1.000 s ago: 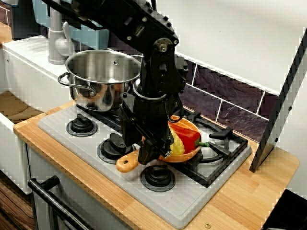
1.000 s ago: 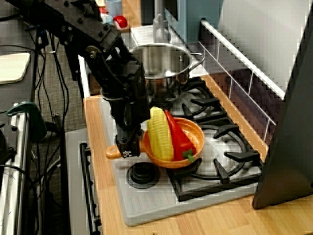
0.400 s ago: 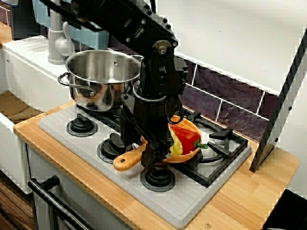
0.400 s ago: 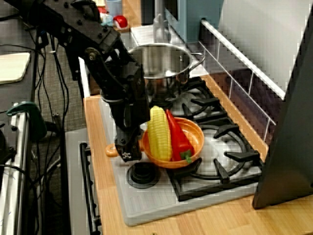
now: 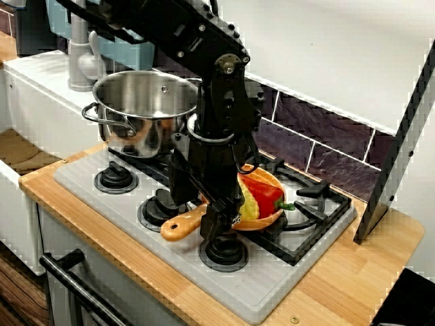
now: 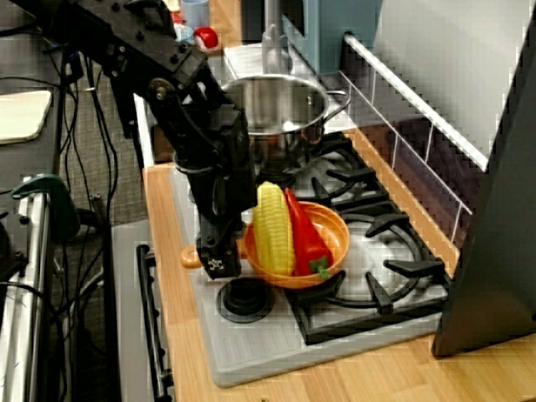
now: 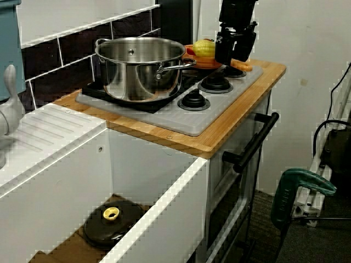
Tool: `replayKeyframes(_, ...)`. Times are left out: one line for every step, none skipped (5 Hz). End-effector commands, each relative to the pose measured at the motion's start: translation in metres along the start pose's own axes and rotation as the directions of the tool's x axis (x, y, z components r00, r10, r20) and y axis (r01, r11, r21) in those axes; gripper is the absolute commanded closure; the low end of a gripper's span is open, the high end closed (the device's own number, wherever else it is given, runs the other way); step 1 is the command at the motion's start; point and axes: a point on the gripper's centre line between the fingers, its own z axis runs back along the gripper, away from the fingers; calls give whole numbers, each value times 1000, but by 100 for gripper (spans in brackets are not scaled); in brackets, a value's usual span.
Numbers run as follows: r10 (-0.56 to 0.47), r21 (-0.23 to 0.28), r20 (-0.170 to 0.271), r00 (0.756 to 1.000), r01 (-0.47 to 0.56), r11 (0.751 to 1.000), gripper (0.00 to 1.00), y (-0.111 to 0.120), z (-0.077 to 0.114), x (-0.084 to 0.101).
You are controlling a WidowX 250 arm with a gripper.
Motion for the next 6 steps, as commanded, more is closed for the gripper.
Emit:
replayKeyframes(9, -12, 58, 998, -9, 1000, 0, -1, 16, 4)
replayKeyframes(5, -10, 54, 999, -5, 1000, 0, -3, 13, 4)
replayKeyframes(4, -3, 51, 999, -4, 1000, 0, -5, 9, 5)
replayKeyframes(5, -1, 46, 999, -5, 1000, 0, -6, 7, 6)
replayKeyframes(5, 2, 42, 999, -5, 1000, 0, -8, 4, 6)
replayKeyframes(1, 6, 41, 999, -1, 1000, 0, -9, 2, 7)
